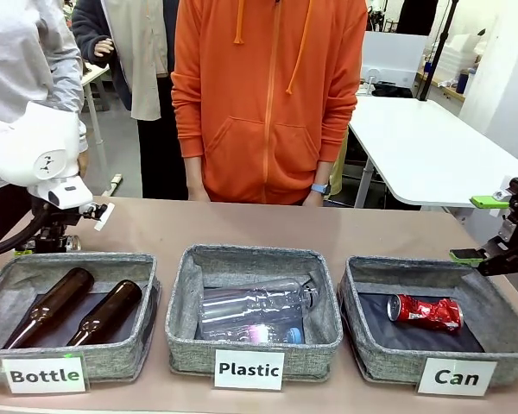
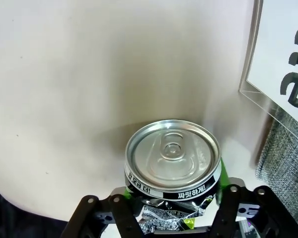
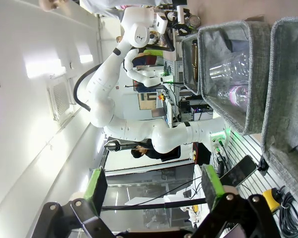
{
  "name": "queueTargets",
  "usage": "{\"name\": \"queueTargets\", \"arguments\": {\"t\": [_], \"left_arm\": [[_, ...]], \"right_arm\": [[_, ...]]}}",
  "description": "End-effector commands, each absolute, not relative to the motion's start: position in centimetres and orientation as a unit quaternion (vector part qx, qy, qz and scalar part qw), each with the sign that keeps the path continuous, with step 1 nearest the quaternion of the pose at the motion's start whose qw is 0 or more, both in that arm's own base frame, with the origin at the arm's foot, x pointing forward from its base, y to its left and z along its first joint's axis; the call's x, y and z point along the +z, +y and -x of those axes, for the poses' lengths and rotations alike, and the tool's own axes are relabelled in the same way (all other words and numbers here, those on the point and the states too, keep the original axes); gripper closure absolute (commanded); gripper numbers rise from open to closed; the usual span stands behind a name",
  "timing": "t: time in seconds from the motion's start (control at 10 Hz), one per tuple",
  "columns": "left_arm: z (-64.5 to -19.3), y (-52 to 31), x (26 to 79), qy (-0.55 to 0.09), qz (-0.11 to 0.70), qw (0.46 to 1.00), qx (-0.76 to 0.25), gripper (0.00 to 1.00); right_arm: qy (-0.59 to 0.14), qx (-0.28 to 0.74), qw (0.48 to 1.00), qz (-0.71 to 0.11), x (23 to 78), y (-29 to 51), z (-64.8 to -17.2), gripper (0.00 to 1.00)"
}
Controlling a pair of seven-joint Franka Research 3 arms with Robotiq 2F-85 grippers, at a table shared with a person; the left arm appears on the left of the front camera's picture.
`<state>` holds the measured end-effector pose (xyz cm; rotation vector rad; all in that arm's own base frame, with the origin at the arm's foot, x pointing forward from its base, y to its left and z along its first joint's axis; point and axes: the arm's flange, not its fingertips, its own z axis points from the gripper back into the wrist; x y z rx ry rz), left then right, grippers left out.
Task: Sort the can waste into the basket.
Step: Pick up the can waste from the table and place it in the right Fabric basket.
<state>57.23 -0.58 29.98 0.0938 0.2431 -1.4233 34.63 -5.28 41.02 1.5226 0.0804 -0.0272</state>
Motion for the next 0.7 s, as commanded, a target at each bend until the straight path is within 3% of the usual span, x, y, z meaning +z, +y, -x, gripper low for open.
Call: {"name": "queueTargets", "arguments": {"t": [0.0, 0.6], "left_arm": [[-57.27, -0.78, 29.23, 0.135, -0.048, 0.754, -0.641, 1.00], [-57.27, -0.57, 29.34, 0.134, -0.047, 0.753, -0.642, 1.00]], "right_arm": [[0.034, 0.000, 0.722, -0.691, 41.10, -5.60, -34.58, 0.00], [0.034, 0.000, 0.722, -0.691, 41.10, -5.60, -34.58, 0.00]]}}
